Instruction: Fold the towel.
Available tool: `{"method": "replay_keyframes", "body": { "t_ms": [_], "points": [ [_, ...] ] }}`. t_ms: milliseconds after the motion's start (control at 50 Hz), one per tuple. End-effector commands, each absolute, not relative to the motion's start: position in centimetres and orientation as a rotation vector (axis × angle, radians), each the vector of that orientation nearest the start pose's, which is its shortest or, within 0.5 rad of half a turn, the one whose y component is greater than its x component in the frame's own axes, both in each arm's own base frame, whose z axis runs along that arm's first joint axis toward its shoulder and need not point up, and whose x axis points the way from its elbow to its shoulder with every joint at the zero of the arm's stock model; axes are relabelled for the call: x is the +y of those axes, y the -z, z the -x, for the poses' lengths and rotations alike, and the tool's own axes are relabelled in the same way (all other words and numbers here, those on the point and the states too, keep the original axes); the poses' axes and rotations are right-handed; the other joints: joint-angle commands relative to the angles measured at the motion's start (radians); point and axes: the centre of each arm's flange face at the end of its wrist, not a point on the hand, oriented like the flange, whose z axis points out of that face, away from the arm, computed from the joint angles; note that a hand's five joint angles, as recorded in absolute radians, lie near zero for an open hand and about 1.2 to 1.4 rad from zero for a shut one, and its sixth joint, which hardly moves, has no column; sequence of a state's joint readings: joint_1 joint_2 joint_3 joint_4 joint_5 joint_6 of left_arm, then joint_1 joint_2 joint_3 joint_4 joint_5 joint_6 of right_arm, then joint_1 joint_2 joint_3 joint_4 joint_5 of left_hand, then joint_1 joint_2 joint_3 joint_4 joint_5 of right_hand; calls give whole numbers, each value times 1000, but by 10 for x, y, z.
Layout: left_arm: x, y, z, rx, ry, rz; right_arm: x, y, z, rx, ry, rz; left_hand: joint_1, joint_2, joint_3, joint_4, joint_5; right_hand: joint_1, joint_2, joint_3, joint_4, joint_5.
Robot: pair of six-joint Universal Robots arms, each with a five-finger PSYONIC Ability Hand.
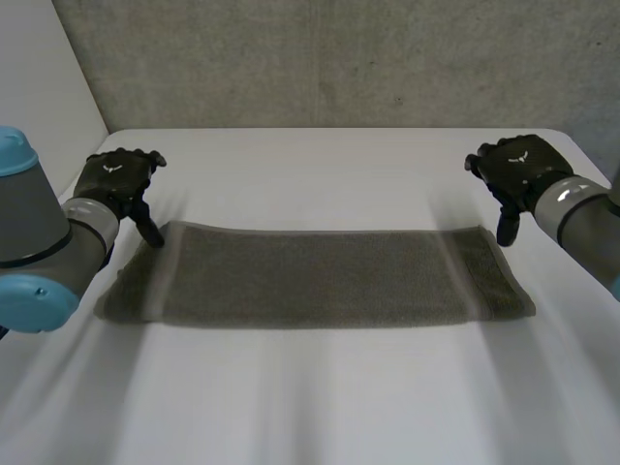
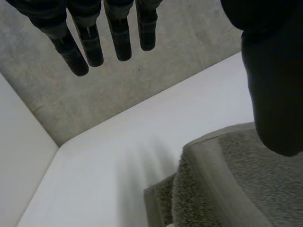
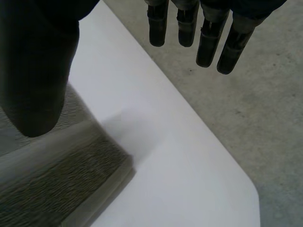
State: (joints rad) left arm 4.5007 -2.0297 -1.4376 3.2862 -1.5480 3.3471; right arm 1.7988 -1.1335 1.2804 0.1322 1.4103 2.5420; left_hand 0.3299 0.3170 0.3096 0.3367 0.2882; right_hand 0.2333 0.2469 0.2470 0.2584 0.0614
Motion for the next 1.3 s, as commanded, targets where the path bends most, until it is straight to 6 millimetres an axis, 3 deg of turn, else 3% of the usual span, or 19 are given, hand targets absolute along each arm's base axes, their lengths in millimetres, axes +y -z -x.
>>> {"method": "replay_keyframes", "body": {
  "t_ms": [20, 180, 300, 380, 560, 620, 660, 680, 720, 1000, 1060, 1120, 1140, 1180, 1220, 1300],
  "points": [
    [-330, -199, 212, 2401, 2030, -585, -302, -214, -218, 2345, 1808, 1208, -78, -65, -58, -85, -211, 48, 34, 34, 23, 45],
    [-323, -188, 206, 2435, 1982, -589, -301, -183, -191, 2396, 1696, 1161, -78, -65, -58, -85, -211, 245, 231, 231, 220, 242],
    [-319, -184, 206, 2451, 1967, -589, -303, -168, -183, 2413, 1679, 1131, -78, -65, -58, -85, -211, 263, 249, 249, 238, 260],
    [-318, -182, 207, 2452, 1966, -596, -312, -147, -176, 2443, 1669, 1113, -78, -65, -58, -85, -211, 295, 281, 281, 270, 292],
    [-315, -181, 209, 2456, 1967, -608, -321, -133, -173, 2465, 1642, 1100, -78, -65, -58, -85, -211, 330, 317, 316, 305, 328],
    [-315, -180, 209, 2458, 1965, -605, -322, -128, -172, 2476, 1623, 1097, -78, -65, -58, -85, -211, 427, 414, 413, 402, 424],
    [-315, -180, 209, 2458, 1965, -605, -323, -127, -172, 2479, 1623, 1096, -78, -65, -58, -85, -211, 649, 635, 635, 624, 646],
    [-315, -180, 209, 2458, 1965, -605, -323, -127, -172, 2479, 1623, 1096, -78, -65, -58, -85, -211, 650, 637, 636, 625, 648],
    [-316, -180, 209, 2455, 1969, -604, -327, -128, -170, 2483, 1640, 1089, -78, -65, -58, -85, -211, 1161, 1147, 1147, 1136, 1158],
    [-318, -181, 206, 2446, 1973, -593, -346, -137, -145, 2543, 1708, 1025, -81, -68, -61, -88, -214, 1163, 1149, 1149, 1138, 1160],
    [-318, -182, 205, 2445, 1974, -587, -352, -141, -131, 2583, 1725, 1051, -81, -68, -61, -88, -214, 1163, 1149, 1149, 1138, 1160],
    [-317, -187, 205, 2432, 1989, -583, -369, -160, -82, 2743, 1814, 1095, -84, -71, -64, -91, -217, 1163, 1149, 1149, 1138, 1160],
    [-317, -187, 205, 2432, 1989, -583, -369, -160, -82, 2744, 1814, 1095, -84, -71, -64, -91, -217, 1163, 1149, 1149, 1138, 1160],
    [-316, -189, 204, 2426, 1996, -580, -379, -172, -45, 2898, 1864, 1106, -87, -74, -67, -94, -220, 1163, 1149, 1149, 1138, 1160],
    [-316, -190, 204, 2423, 1999, -579, -381, -176, -35, 2951, 1881, 1127, -90, -77, -70, -97, -223, 1163, 1149, 1149, 1138, 1160],
    [-317, -194, 204, 2412, 2012, -577, -380, -193, -45, 2922, 1952, 1164, -90, -77, -70, -97, -223, 1163, 1149, 1149, 1138, 1160]
  ]
}}
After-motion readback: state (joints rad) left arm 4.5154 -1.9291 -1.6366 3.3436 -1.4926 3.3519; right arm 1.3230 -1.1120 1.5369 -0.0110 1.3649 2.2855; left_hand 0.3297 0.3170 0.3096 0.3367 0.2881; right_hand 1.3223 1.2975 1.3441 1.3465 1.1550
